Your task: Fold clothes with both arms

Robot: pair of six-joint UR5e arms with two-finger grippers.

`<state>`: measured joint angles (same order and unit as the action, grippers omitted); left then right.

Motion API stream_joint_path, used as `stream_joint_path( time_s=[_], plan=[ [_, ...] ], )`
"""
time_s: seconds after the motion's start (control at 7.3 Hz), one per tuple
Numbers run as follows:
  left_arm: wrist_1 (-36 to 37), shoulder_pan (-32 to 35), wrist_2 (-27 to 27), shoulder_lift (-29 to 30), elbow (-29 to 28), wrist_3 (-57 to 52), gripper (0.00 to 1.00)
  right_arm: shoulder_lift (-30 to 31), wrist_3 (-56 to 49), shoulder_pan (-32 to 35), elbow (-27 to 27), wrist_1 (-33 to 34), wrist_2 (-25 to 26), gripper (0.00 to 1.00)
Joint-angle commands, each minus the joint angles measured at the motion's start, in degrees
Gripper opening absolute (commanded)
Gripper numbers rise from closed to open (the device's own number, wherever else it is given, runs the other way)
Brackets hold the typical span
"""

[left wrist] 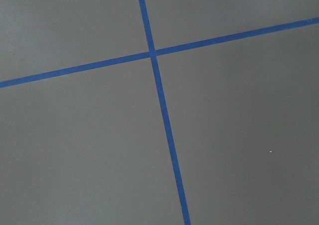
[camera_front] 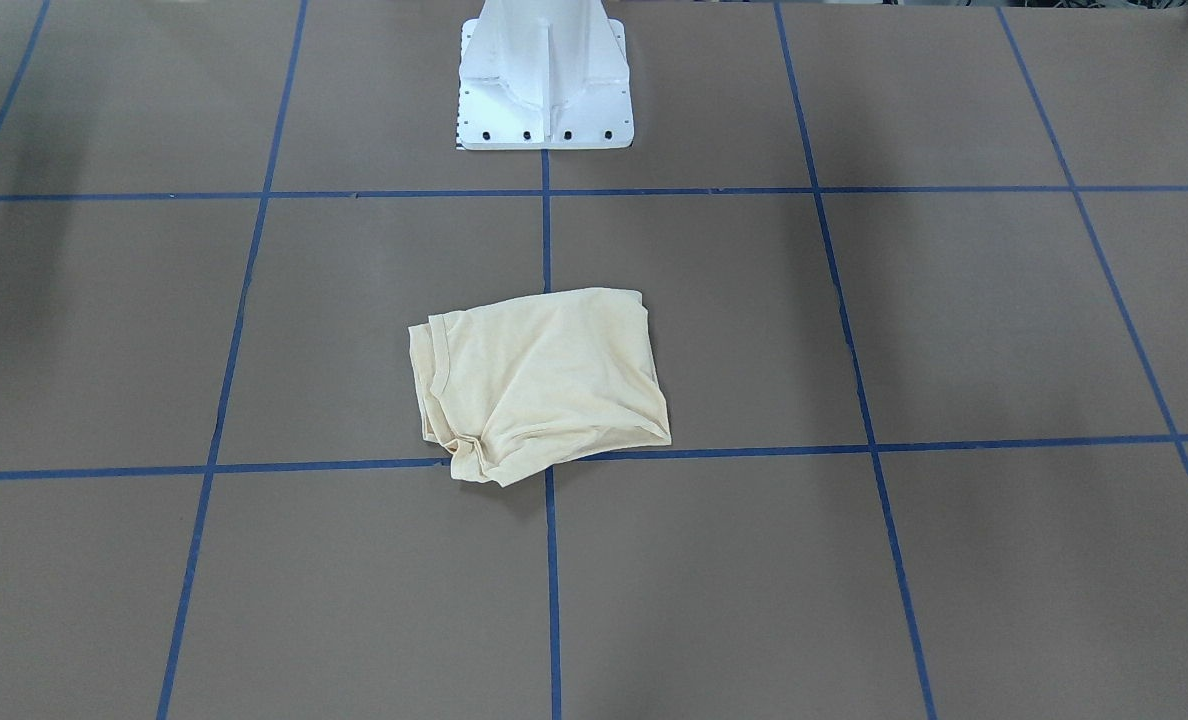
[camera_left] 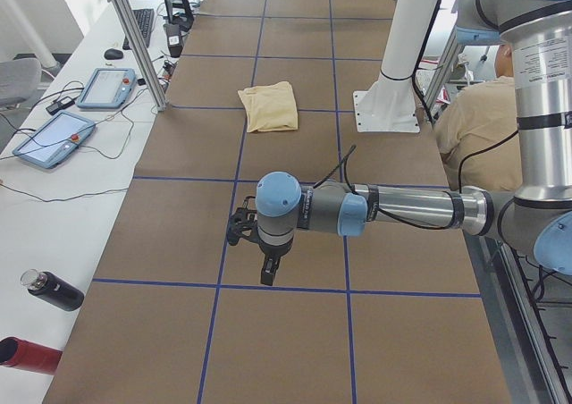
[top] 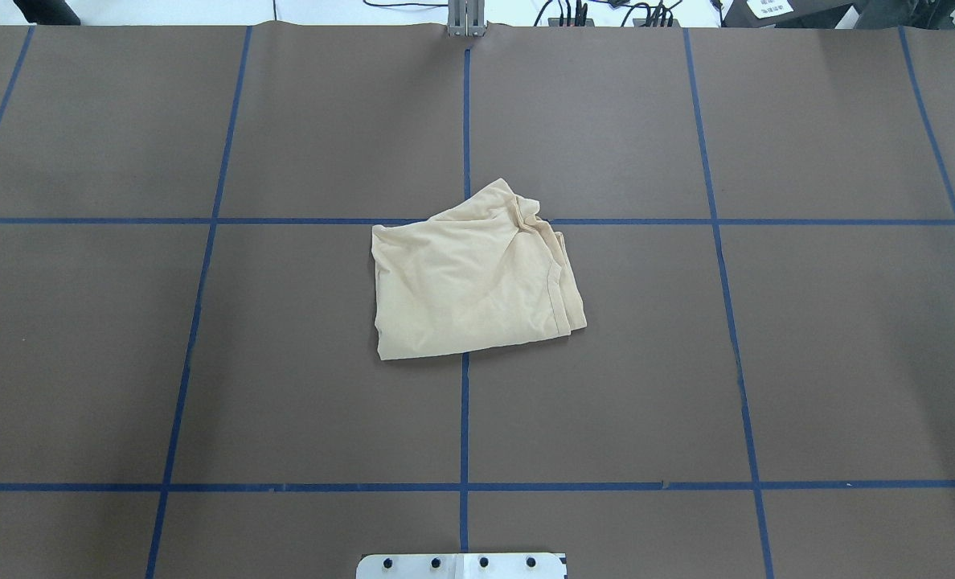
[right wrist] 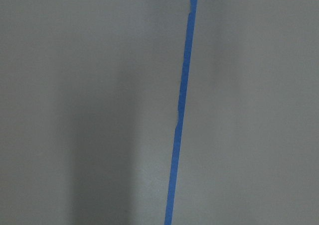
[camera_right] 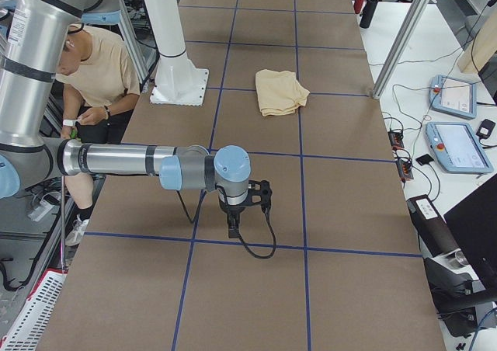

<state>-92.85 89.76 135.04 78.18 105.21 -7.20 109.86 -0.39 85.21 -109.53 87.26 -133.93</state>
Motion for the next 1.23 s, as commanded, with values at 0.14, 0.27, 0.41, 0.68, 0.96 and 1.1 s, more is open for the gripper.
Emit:
stream_joint_path(
  time_s=[0.14, 0.27, 0.41, 0.68, 0.96, 1.1],
  plan=[
    [0.12, 0.15, -0.13, -0.92, -0.89, 0.26, 1.0, 0.17, 0.65, 0.13, 0.46, -0.07, 0.24, 1.0],
    [0.12, 0.15, -0.13, -1.19, -0.8, 0.17, 1.0, 0.09, 0.65, 0.13, 0.45, -0.16, 0.24, 1.0],
    [0.04, 0.15, -0.13, -1.1, -0.8, 0.08, 1.0, 0.09, 0.65, 0.13, 0.28, -0.16, 0.16, 1.0],
    [0.04, 0.15, -0.13, -1.1, -0.36, 0.17, 1.0, 0.0, 0.65, 0.13, 0.37, -0.07, 0.16, 1.0],
    [0.04, 0.15, -0.04, -1.1, 0.17, 0.08, 1.0, 0.0, 0.65, 0.13, 0.37, -0.16, 0.16, 1.0],
    [0.04, 0.15, -0.04, -1.19, 0.17, -0.18, 1.0, 0.0, 0.65, 0.13, 0.37, -0.16, 0.16, 1.0]
  ],
)
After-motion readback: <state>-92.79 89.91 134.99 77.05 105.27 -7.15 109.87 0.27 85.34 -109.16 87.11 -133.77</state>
